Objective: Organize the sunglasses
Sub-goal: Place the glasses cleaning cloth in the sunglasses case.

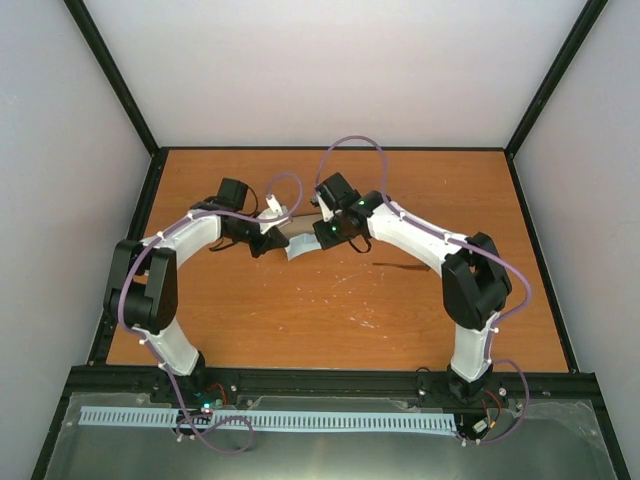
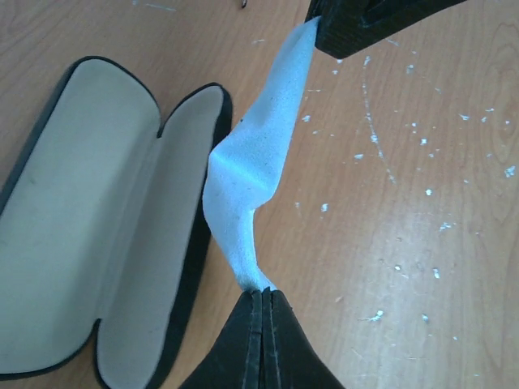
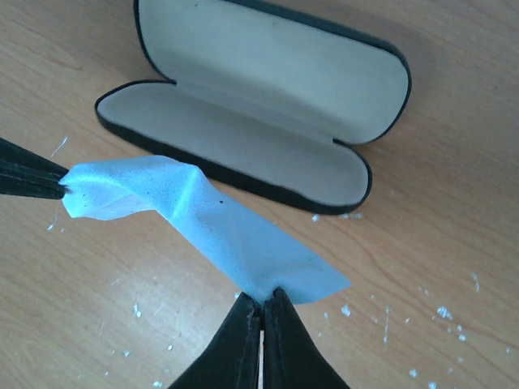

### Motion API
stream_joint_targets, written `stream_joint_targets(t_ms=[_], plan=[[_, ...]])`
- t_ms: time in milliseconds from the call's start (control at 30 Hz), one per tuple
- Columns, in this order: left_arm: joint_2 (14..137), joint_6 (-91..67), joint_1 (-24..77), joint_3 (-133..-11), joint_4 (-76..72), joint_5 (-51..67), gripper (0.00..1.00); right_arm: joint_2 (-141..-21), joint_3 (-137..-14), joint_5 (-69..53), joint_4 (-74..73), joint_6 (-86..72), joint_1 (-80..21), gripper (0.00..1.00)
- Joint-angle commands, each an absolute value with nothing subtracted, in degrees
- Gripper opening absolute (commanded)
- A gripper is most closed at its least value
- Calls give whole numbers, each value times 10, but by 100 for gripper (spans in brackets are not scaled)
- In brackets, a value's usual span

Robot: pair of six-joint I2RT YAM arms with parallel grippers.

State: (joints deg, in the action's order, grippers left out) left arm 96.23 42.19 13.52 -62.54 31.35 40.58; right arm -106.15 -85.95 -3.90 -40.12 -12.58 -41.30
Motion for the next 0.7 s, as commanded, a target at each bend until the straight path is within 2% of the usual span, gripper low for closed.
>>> stream_joint_targets(t_ms=[0, 667], plan=[[994, 454, 123, -674, 336, 426, 1, -1097, -905, -63, -416, -104, -396, 3], [1138, 489, 88, -819, 397, 453, 1, -1227, -1054, -129, -473, -63, -338, 3]])
